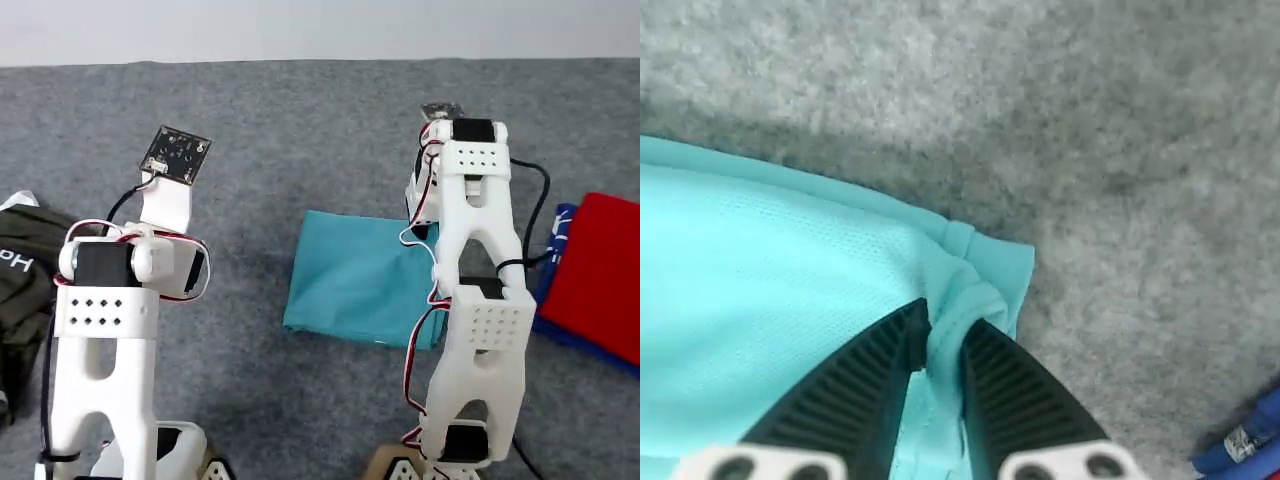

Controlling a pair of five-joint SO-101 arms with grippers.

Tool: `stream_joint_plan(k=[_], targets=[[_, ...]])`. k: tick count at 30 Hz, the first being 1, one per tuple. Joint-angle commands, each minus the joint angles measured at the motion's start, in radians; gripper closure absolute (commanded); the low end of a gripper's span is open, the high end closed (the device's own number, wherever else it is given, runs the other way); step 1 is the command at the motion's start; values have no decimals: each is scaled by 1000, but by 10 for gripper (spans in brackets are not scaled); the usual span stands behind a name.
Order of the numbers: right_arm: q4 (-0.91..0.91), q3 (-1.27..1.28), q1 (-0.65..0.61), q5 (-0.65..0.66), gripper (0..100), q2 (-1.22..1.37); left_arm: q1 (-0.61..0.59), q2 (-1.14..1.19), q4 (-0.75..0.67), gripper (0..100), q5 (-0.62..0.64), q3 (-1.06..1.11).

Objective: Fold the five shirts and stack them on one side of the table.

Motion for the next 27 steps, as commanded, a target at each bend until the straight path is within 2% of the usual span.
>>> stream_joint_plan(k=[1, 5, 12, 15, 18, 20, 24, 27], targets=[[-5, -51, -10, 14, 907, -21, -5, -26, -9, 995, -14, -2], [4, -51, -12, 11, 780, -110, -5, -26, -9, 995, -14, -2], [85, -51, -42, 14, 773, -252, -5, -26, -14, 995, -14, -2], [130, -43, -59, 14, 830, -275, -12, -26, -14, 995, -14, -2], [128, -43, -58, 17, 990, -283, -12, -26, -9, 995, -9, -2], [128, -37, -58, 35, 968, -260, -12, -28, -8, 995, -8, -2], [127, -32, -58, 48, 986, -151, -12, -28, -8, 995, -6, -2], [107, -38, -13, 51, 990, -38, -12, -28, -8, 995, -6, -2]])
